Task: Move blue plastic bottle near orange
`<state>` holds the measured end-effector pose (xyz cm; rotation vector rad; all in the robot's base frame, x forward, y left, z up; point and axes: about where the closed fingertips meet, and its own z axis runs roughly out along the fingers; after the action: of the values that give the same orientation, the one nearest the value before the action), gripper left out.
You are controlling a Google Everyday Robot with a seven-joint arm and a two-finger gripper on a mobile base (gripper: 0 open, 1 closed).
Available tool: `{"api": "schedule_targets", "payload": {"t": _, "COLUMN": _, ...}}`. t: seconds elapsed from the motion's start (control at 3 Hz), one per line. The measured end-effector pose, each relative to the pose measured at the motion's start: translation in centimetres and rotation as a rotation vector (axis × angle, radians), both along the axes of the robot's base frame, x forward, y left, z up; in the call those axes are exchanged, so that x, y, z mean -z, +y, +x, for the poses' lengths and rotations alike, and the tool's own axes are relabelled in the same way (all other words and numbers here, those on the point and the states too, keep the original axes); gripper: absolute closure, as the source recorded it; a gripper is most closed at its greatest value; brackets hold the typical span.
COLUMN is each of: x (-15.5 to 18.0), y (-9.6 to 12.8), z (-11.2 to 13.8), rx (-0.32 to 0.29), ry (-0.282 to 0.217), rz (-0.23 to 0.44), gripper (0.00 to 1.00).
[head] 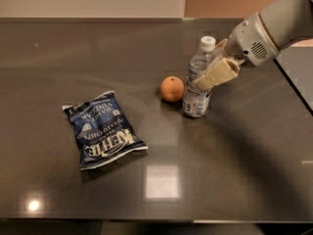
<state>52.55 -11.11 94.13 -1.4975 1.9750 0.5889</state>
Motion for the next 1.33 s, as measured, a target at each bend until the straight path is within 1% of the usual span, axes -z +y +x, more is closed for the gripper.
{"api": "schedule_targets", "payload": {"t": 0.67, "x": 0.6, "y": 0.35, "z": 0.32, "rx": -0.014, "ry": 0.009, "rz": 0.01, "gripper": 0.36}}
{"api": "schedule_targets", "payload": {"t": 1.0, "x": 0.74, "y": 0.43, "z": 0.34, "rx": -0.021, "ry": 0.006, "rz": 0.012, "gripper": 0.13}}
{"api": "schedule_targets", "payload": {"t": 1.33, "x": 0.89, "y": 0.4, "z": 0.39, "rx": -0.027, "ry": -0.001, "rz": 0.012, "gripper": 0.0}}
